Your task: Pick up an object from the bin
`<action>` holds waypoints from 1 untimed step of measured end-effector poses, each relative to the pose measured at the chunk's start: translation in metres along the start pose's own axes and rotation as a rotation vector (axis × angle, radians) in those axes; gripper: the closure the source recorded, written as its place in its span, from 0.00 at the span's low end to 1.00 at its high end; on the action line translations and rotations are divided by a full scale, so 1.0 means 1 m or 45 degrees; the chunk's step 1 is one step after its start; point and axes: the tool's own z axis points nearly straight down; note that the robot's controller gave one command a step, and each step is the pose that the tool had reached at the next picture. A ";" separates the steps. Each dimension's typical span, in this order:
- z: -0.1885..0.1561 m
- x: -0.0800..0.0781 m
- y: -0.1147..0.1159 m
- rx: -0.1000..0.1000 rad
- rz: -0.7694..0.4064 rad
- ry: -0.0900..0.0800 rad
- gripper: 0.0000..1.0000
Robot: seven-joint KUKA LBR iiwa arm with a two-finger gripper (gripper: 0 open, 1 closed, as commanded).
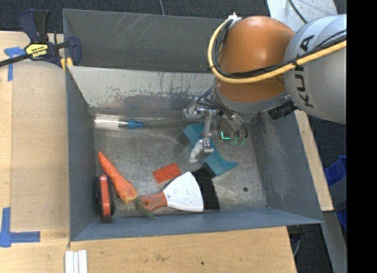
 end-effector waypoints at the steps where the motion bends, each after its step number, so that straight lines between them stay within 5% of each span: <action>1: -0.004 -0.002 0.000 -0.001 0.002 -0.011 0.00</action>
Offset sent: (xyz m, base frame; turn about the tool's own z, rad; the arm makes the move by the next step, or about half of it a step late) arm -0.0341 0.0302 -0.0907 -0.0921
